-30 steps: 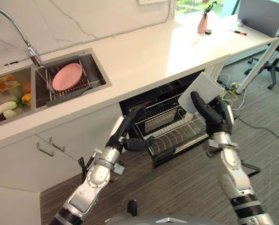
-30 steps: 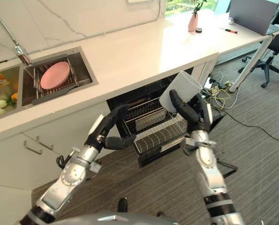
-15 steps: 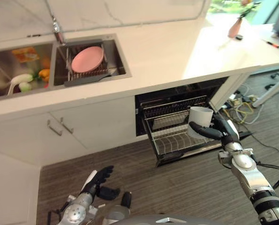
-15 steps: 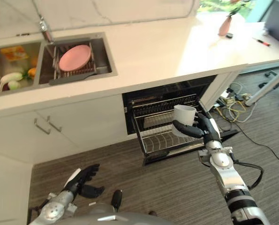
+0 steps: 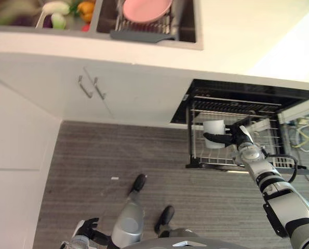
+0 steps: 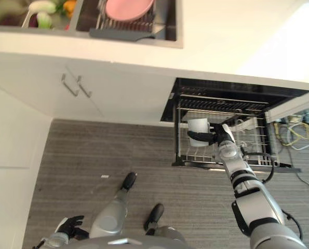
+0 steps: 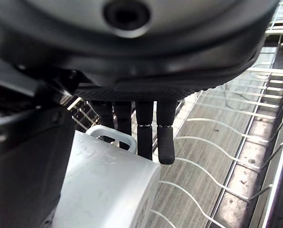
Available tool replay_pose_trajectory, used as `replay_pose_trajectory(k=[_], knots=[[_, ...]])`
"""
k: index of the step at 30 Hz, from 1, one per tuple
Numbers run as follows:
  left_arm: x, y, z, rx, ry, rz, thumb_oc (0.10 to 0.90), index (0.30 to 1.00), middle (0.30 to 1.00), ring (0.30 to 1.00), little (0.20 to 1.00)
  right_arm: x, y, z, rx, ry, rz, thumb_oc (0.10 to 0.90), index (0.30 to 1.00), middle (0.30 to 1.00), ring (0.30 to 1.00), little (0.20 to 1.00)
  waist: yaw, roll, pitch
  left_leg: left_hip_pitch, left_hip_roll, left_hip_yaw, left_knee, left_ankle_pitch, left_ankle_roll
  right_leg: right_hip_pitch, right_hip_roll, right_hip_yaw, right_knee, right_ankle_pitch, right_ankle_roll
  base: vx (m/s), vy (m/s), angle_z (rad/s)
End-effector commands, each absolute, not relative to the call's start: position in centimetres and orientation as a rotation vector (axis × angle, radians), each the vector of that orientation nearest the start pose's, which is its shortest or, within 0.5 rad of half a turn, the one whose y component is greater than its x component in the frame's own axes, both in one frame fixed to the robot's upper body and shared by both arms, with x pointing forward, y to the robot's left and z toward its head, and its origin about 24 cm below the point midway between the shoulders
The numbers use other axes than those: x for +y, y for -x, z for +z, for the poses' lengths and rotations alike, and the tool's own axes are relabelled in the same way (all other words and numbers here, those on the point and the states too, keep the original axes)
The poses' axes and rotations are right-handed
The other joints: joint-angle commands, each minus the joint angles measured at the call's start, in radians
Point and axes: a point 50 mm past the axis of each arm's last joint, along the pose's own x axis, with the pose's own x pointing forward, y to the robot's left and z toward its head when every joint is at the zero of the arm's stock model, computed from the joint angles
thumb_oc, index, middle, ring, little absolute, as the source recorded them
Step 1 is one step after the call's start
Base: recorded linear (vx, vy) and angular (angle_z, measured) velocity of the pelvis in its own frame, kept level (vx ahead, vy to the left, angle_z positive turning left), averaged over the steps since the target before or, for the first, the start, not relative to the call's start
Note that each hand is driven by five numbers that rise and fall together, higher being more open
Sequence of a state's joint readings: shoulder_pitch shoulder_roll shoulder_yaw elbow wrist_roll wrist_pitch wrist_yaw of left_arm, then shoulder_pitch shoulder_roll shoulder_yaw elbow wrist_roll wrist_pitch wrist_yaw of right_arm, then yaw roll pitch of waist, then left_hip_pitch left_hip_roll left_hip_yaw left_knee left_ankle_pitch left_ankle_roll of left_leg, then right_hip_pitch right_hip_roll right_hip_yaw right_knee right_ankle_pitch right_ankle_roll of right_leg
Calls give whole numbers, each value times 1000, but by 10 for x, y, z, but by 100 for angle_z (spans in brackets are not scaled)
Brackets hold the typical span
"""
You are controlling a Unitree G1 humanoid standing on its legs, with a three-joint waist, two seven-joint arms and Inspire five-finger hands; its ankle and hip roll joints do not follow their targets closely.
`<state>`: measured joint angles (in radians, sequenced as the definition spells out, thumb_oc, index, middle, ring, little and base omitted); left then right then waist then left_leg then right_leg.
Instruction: Place the dishes in the dishwasher.
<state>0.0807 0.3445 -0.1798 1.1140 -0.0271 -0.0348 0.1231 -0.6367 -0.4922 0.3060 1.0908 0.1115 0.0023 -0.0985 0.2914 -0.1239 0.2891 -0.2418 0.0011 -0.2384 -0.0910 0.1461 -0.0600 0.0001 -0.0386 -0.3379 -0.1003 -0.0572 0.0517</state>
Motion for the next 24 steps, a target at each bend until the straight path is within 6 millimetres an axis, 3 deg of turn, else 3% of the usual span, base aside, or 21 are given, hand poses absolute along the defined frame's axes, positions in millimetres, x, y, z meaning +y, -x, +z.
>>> replay_pose_trajectory(k=[1,2,6,7,8,10,11,12,18,20,24], knots=[[280,-119,-130,987,-534,190,800,900,900,900,900,-277,-352,55,303,740,-210,400,300,300,300,300,-22,9,-37,71,34,34,12,-51,-34,-2,-45,15,20,46,74,-36,-5,-3],[279,-122,-131,985,-505,224,800,900,900,900,900,-269,-349,40,360,736,-200,400,300,300,300,300,-16,13,-22,58,31,27,14,-47,-32,-15,-47,15,23,47,72,-59,-7,1],[276,-128,-130,967,-474,244,800,900,900,900,900,-258,-350,32,384,721,-179,400,300,300,300,300,-12,16,-8,46,28,19,16,-43,-30,-27,-47,15,26,48,70,-36,-6,4],[270,-141,-127,929,-469,234,800,900,900,900,900,-246,-351,25,399,714,-149,400,300,300,300,300,-6,19,5,38,30,15,17,-41,-28,-37,-48,16,30,50,69,-41,2,-3],[266,-147,-126,910,-462,236,800,900,900,900,900,-235,-357,29,377,689,-140,400,300,300,300,300,-6,20,10,36,29,16,17,-40,-27,-44,-47,22,33,51,69,-41,2,-3],[266,-147,-126,910,-462,236,800,900,900,900,900,-235,-357,29,377,689,-140,400,300,300,300,300,-6,20,10,36,29,16,17,-40,-27,-44,-47,22,33,51,69,-10,6,-4],[264,-150,-126,900,-460,234,800,900,900,900,900,-227,-359,29,365,679,-120,458,387,387,387,387,-6,18,12,38,30,18,16,-40,-26,-46,-47,27,34,51,69,-10,27,-7],[258,-157,-124,873,-466,221,800,900,900,900,900,-210,-365,34,324,654,-87,800,900,900,900,900,-12,15,12,45,30,28,14,-43,-23,-50,-44,46,35,52,68,-8,36,-11],[255,-148,-129,903,-488,205,800,900,900,900,900,-202,-368,45,237,620,-61,800,900,900,900,900,-36,5,-10,75,35,52,9,-57,-19,-37,-42,77,33,52,69,23,28,-21],[257,-140,-133,938,-482,221,800,900,900,900,900,-202,-361,40,217,525,-74,800,900,900,900,900,-51,0,-24,91,36,62,7,-61,-16,-29,-43,88,31,53,71,42,25,-9],[263,-122,-139,1011,-468,250,800,900,900,900,900,-207,-340,44,116,513,-30,800,900,900,900,900,-87,-8,-63,130,40,88,4,-77,-10,-1,-44,111,27,55,75,44,26,-27]])
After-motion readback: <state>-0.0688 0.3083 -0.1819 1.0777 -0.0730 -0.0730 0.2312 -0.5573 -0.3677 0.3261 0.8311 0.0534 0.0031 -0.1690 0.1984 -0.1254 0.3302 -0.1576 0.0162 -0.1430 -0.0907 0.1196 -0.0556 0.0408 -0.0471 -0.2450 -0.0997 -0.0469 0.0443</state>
